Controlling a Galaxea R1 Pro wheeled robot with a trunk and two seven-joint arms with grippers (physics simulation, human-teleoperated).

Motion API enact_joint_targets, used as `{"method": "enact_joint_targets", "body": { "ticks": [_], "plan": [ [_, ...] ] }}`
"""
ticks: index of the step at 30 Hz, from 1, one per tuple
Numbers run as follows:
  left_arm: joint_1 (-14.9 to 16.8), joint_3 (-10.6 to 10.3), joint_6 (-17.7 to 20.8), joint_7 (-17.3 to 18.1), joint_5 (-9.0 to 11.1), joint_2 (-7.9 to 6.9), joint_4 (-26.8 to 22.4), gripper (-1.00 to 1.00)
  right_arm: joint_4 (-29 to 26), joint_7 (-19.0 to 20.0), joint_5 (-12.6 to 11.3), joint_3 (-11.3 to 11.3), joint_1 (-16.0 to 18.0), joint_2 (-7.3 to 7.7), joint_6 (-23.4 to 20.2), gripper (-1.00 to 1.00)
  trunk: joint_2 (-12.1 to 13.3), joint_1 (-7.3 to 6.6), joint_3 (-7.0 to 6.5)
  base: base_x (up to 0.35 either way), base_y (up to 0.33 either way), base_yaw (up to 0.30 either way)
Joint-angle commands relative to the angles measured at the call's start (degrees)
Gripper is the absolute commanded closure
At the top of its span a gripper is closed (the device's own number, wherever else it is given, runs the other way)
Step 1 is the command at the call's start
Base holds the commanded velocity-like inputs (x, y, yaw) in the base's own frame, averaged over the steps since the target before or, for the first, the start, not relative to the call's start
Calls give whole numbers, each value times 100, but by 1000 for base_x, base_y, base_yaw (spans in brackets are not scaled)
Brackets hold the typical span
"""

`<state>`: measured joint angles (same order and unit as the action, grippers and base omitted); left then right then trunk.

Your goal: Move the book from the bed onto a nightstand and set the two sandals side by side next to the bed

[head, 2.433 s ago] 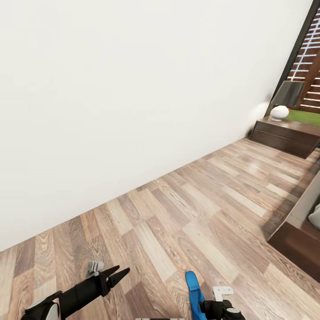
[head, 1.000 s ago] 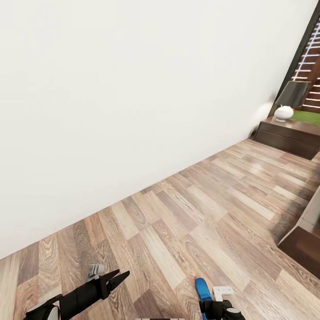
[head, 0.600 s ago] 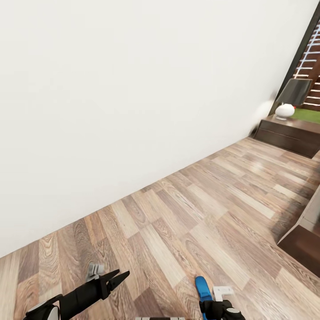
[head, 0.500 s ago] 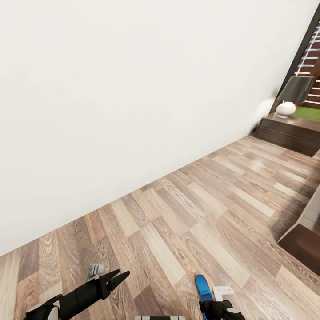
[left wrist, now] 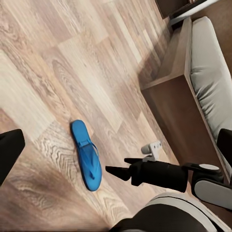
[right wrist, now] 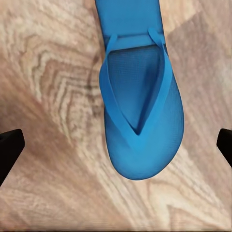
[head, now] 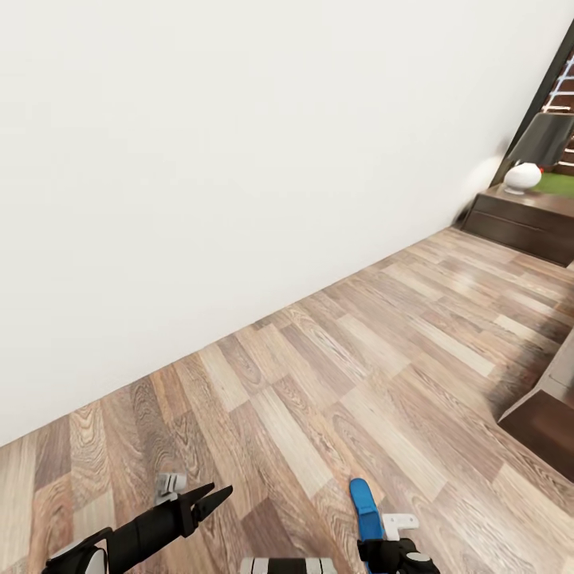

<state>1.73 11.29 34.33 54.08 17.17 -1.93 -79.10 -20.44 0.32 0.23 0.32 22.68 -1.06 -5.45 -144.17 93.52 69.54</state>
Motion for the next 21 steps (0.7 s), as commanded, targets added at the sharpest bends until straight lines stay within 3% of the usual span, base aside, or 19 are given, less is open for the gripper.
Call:
{"method": "enact_joint_targets", "body": {
  "ticks": [1, 10, 21],
  "plan": [
    [3, 3, 44, 8, 32, -2, 0, -100, -13, 3, 3, 3, -1, 0, -35, -100, -3, 1, 27, 0, 0, 0],
    [-1, 0, 46, 8, 32, -1, 4, -100, -13, 3, 3, 3, -1, 4, -35, -100, -15, 24, 227, 0, 0, 0],
    [1, 4, 47, 19, 32, -9, 3, -100, -13, 3, 3, 3, -1, 3, -35, -100, -15, 24, 227, 0, 0, 0]
  ]
}}
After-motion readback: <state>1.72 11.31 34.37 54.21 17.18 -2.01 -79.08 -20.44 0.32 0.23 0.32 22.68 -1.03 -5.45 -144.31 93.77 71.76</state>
